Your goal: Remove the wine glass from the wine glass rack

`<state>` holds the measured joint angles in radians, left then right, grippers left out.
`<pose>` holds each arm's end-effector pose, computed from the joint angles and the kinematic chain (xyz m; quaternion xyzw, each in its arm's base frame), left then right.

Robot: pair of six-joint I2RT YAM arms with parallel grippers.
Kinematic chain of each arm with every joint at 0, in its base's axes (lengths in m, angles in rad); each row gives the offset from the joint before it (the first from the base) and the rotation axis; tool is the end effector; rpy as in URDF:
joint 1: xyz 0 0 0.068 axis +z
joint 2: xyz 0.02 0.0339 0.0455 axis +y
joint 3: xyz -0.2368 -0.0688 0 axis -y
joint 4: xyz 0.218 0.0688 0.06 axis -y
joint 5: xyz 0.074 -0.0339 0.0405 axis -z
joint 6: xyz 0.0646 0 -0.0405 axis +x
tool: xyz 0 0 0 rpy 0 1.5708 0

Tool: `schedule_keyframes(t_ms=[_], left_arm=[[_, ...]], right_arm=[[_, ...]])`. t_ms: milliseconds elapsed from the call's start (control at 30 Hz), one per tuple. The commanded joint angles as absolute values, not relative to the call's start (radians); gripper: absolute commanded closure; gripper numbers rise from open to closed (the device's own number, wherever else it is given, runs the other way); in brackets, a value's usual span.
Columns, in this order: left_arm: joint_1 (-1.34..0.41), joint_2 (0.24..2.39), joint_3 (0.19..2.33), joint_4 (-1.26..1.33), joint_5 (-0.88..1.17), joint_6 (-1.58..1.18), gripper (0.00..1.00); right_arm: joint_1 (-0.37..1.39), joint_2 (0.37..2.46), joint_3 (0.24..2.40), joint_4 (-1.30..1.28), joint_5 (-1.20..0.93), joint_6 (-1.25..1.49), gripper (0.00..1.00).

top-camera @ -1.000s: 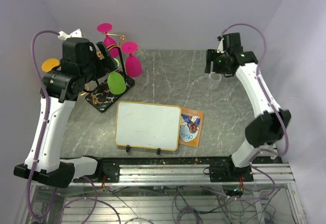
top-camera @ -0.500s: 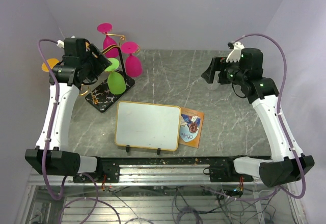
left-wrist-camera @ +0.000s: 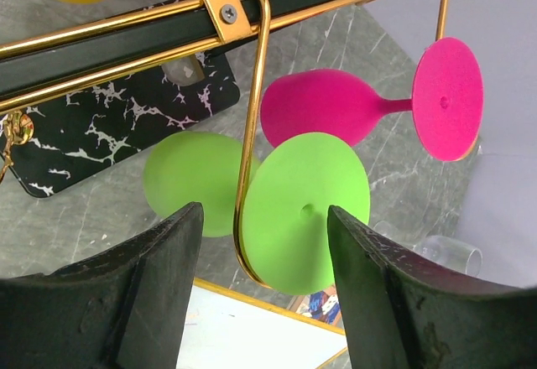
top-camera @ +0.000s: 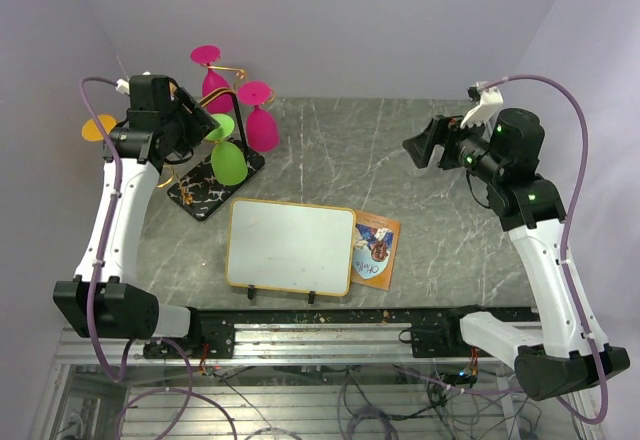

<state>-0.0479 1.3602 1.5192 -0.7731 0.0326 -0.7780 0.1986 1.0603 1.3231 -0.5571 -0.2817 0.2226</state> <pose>0.2891 -0.0160 0.3590 -0.3099 0.8318 -0.1980 0.4158 0.2214 0.0629 0.3952 -0.0741 0.7961 0.2336 0.5533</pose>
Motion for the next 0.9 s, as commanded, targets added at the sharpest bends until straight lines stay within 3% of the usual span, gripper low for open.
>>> schedule_keyframes(t_ms=[0, 633, 867], left_arm=[[-0.038, 1.355, 1.494, -0.731, 0.063, -0.753, 0.3], [-0.015, 1.304, 1.43, -0.773, 0.031, -0.714, 0.45], [-0.015, 1.297, 1.429, -0.773, 0.025, -0.7, 0.55]], right_arm=[[0.202, 1.052, 1.311, -0.515, -0.283, 0.21, 0.13], [0.202, 1.041, 1.303, -0.489, -0.289, 0.219, 0.14], [0.202, 1.039, 1.301, -0.489, -0.29, 0.218, 0.14]])
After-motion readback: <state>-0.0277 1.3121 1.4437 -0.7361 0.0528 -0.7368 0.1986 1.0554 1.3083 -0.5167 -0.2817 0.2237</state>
